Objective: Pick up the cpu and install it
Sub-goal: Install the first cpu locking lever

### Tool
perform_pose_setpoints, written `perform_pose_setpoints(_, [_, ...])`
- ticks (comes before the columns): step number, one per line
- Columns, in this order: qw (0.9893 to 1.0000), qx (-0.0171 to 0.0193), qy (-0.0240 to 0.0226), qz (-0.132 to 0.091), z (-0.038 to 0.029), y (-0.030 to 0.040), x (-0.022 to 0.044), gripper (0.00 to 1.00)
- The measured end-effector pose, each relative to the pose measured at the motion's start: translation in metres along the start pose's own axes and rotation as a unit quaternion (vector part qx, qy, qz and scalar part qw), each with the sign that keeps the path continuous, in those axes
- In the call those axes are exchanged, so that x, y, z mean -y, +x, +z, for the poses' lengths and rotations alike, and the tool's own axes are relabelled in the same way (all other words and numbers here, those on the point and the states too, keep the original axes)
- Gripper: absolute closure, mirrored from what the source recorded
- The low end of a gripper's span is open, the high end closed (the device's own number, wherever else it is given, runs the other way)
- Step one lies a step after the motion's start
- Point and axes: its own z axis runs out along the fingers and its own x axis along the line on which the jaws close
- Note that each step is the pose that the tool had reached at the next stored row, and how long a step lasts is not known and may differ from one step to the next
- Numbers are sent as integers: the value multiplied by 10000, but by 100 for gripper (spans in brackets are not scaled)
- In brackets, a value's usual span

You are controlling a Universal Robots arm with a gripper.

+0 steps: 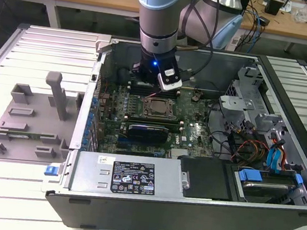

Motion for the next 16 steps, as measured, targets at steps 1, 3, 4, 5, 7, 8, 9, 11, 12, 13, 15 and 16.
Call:
perform_pose_setpoints(1, [10000,2,1,8,7,-8,-5,89])
perform_pose_setpoints(3, [10000,8,3,34,26,-35,-18,89])
perform_pose_setpoints(4, [10000,14,5,59,39,-49,-26,89])
perform_pose_setpoints(5, [10000,22,9,92,47,-50,-33,89])
perform_pose_setpoints(7, [9999,39,15,163,66,-44,-62,89])
perform_pose_setpoints(8, [9998,44,18,186,74,-41,-75,89])
perform_pose_setpoints(9, [9997,54,22,225,83,-40,-83,89])
perform_pose_setpoints(11, [9995,75,31,315,94,-45,-83,89])
perform_pose_setpoints(12, [9992,91,37,381,102,-49,-82,89])
perform_pose_setpoints(13, [9991,99,40,415,103,-50,-81,89])
perform_pose_setpoints(15, [9990,100,41,423,103,-50,-81,89])
perform_pose_setpoints(16, [9989,108,40,451,112,-50,-80,89])
